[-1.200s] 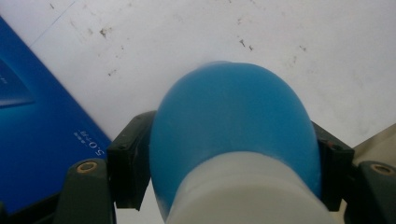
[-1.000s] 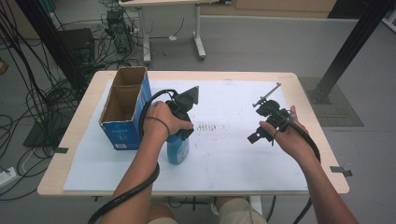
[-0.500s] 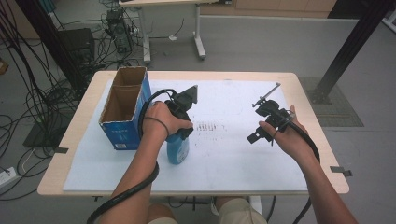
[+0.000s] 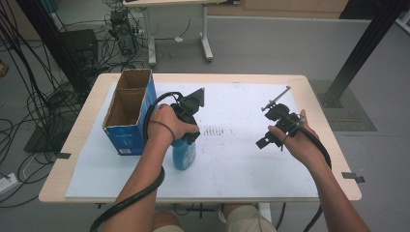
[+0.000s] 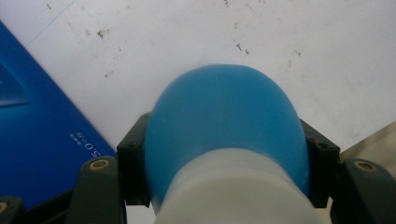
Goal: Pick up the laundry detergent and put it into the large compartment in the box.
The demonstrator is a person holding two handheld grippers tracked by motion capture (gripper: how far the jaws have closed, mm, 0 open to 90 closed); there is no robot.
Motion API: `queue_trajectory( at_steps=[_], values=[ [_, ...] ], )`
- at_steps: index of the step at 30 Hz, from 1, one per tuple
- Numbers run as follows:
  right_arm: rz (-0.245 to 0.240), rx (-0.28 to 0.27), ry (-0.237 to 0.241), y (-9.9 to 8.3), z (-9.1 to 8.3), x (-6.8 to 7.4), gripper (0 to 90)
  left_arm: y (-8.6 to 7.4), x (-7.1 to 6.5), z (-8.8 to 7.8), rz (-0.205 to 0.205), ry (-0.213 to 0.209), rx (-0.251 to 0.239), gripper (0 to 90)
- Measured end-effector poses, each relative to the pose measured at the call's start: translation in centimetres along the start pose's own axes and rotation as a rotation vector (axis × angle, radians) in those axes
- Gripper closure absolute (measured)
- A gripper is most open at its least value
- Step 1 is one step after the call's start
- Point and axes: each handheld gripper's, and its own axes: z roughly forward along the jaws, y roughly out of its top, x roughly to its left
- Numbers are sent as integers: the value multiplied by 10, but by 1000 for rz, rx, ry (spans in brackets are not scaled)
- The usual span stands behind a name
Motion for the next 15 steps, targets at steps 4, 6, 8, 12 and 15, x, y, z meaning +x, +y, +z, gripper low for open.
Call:
queue_trajectory(
  at_steps=[4, 6, 8, 12, 15],
  values=[
    [1, -2, -2, 0, -2, 0, 92, 1, 0, 0, 0, 0, 4, 368],
    [0, -2, -3, 0, -2, 0, 92, 1, 0, 0, -1, 1, 5, 368],
    [1, -4, -5, -1, -2, 0, 92, 1, 0, 0, -3, 1, 6, 368],
    [1, -5, -5, -1, -2, 1, 92, 1, 0, 0, -3, 1, 8, 369],
    [1, -6, -5, -1, -2, 1, 92, 1, -1, 0, -3, 2, 9, 369]
  ],
)
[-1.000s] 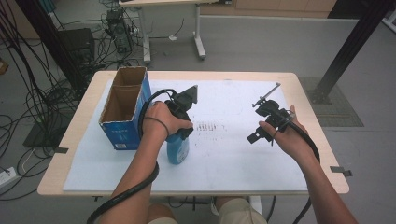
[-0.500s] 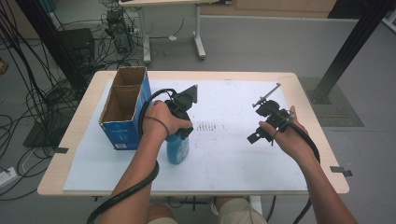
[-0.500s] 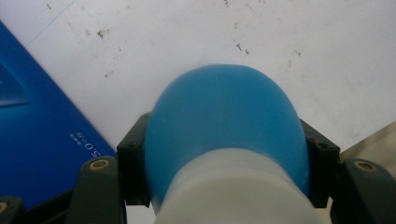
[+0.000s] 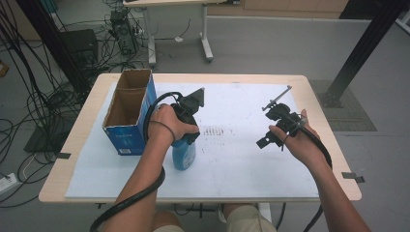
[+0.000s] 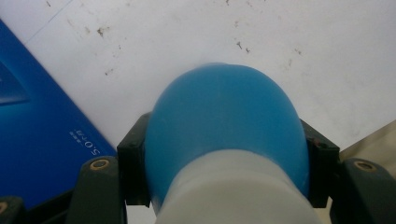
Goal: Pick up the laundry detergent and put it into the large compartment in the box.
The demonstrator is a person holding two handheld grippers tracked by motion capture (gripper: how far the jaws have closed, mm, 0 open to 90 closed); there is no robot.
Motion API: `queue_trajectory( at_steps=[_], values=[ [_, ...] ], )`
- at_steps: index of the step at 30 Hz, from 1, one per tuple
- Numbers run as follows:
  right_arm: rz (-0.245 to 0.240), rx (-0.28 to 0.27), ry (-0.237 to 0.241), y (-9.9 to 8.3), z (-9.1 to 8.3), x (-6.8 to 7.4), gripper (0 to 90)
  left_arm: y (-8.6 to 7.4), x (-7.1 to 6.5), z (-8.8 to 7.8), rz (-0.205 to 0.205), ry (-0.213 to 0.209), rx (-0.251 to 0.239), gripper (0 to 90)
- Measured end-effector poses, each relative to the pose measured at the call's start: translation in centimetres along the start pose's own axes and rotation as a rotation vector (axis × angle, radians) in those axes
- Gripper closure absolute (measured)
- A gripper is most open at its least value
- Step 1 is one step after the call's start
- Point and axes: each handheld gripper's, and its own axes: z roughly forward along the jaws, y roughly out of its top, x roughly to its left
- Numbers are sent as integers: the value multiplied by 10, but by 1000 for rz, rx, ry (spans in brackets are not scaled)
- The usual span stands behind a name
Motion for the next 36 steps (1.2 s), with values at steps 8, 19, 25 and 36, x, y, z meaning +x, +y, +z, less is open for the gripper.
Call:
queue_trajectory(
  at_steps=[8, 19, 25, 36],
  values=[
    [-1, 1, -1, 0, -1, 0, 92, 1, 0, 0, 1, 0, 4, 368],
    [-3, 2, -2, 0, 0, 1, 92, 1, 0, 0, 4, 0, 6, 368],
    [-3, 4, -6, 0, 0, 1, 92, 2, 0, 0, 7, 1, 10, 368],
    [-1, 3, -2, 0, 0, 1, 92, 3, -1, 0, 9, 3, 12, 368]
  ],
)
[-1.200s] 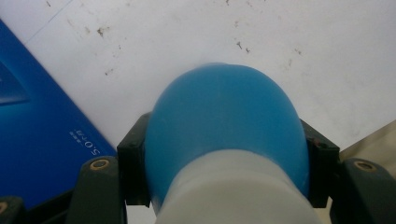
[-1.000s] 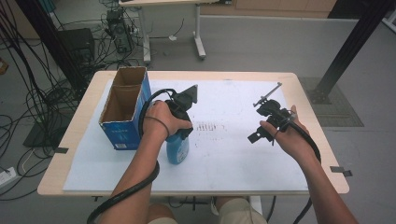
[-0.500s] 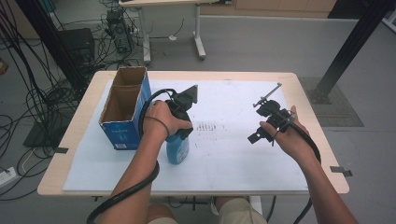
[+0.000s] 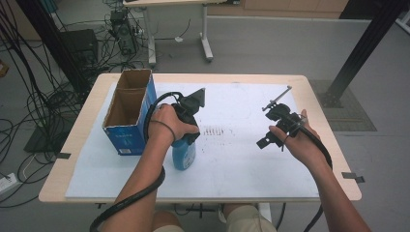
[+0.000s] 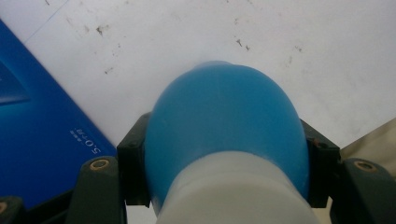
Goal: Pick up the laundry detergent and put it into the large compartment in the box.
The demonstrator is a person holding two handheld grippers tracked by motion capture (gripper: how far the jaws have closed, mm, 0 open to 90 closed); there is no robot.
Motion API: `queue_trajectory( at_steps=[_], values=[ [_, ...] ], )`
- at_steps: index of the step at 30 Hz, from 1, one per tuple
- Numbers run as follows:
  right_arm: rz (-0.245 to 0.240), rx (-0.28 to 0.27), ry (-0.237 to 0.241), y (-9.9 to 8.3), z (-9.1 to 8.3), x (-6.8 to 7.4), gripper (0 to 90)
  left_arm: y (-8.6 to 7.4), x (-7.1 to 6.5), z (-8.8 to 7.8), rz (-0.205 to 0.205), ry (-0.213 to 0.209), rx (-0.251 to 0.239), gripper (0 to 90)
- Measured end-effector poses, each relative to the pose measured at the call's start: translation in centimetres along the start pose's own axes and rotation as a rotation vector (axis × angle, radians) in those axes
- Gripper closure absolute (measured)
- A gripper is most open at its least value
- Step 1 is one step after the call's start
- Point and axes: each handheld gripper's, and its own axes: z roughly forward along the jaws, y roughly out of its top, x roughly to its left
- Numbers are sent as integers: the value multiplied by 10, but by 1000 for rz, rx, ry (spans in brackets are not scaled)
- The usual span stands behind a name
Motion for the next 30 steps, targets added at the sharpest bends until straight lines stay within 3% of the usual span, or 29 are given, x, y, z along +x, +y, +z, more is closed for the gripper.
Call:
queue_trajectory(
  at_steps=[30],
  values=[
    [-2, 7, -9, 2, -1, 3, 92, 0, -1, 0, 3, 3, -1, 368]
  ],
)
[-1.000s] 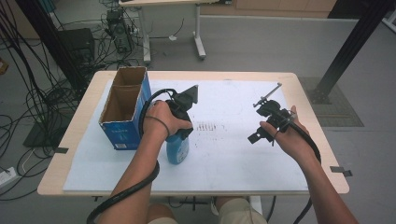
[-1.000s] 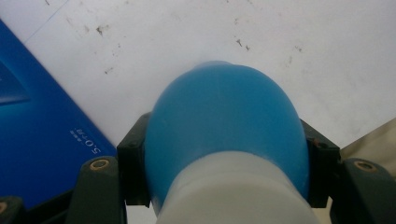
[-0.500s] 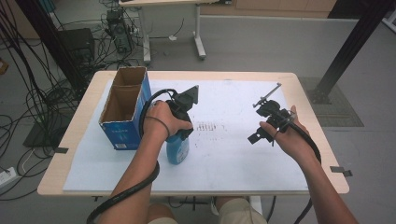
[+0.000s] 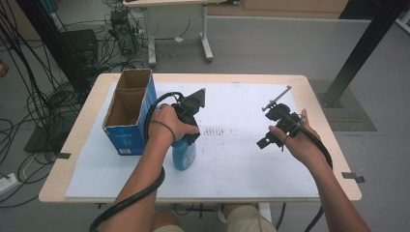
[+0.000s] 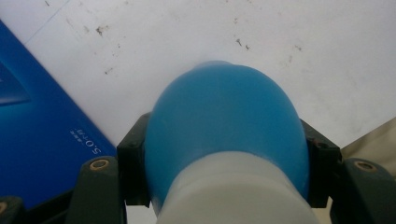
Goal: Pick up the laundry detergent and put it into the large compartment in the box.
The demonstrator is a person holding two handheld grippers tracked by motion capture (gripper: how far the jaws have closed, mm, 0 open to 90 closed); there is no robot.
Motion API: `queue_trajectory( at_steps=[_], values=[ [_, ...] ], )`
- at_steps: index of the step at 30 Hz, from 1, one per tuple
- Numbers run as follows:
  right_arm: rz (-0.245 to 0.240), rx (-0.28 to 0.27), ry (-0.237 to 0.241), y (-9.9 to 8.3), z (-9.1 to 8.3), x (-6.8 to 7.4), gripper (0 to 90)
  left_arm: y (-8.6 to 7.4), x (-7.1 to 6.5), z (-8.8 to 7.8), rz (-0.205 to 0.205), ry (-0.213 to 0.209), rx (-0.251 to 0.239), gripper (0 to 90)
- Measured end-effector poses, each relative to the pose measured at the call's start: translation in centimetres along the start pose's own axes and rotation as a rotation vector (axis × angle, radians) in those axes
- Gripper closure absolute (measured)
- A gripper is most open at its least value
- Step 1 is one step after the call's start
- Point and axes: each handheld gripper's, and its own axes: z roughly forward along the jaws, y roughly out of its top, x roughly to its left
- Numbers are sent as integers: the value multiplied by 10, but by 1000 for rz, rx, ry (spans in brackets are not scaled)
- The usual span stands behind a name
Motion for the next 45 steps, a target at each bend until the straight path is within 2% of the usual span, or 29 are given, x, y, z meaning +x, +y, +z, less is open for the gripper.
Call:
queue_trajectory(
  at_steps=[45],
  values=[
    [-7, 3, -4, 3, 0, 2, 92, -1, 0, 0, 4, 0, -4, 367]
  ],
)
